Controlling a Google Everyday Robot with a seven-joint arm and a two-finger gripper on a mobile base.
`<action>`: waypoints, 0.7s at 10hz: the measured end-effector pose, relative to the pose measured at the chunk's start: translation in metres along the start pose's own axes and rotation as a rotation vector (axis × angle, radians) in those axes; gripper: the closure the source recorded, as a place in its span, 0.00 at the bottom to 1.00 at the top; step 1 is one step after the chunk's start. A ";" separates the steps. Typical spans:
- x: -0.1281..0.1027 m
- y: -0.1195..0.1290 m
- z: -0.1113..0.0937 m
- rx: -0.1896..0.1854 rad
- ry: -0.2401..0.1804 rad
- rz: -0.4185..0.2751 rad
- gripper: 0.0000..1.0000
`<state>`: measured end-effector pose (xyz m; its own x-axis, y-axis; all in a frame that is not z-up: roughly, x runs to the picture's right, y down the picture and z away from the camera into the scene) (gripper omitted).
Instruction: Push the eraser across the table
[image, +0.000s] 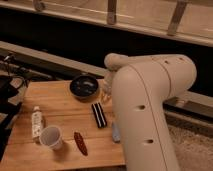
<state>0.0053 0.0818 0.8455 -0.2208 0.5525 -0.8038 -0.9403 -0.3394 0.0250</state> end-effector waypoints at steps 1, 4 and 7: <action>-0.001 -0.007 0.003 0.008 -0.033 0.005 0.81; -0.007 -0.027 0.015 0.045 -0.075 0.033 0.81; -0.016 -0.045 0.030 0.060 -0.060 0.086 0.81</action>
<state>0.0437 0.1112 0.8754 -0.3144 0.5686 -0.7602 -0.9308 -0.3419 0.1293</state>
